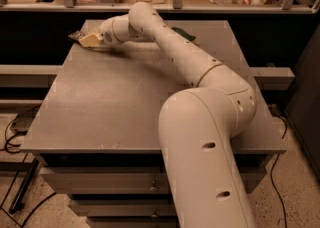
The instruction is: Pick rxbar chocolate
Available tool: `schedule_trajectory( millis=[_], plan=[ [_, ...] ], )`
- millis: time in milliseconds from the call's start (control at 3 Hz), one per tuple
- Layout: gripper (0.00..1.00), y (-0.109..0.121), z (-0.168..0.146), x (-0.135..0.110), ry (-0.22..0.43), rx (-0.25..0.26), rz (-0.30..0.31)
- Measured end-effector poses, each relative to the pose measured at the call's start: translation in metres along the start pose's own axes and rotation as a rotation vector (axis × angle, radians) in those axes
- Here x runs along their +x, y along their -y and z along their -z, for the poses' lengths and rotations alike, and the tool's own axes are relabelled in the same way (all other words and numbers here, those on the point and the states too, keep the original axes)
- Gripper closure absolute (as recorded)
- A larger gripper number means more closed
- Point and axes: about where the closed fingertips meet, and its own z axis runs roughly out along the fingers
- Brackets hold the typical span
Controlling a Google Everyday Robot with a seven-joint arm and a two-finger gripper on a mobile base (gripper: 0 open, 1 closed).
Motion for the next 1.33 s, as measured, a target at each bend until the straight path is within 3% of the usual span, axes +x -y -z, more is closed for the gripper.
schedule_trajectory(
  millis=[333, 1000, 1333],
  plan=[
    [1.0, 0.0, 0.024, -0.029, 0.048, 0.01, 0.036],
    [1.0, 0.012, 0.133, -0.11, 0.213, 0.061, 0.14],
    [1.0, 0.014, 0.139, -0.112, 0.219, 0.067, 0.146]
  ],
)
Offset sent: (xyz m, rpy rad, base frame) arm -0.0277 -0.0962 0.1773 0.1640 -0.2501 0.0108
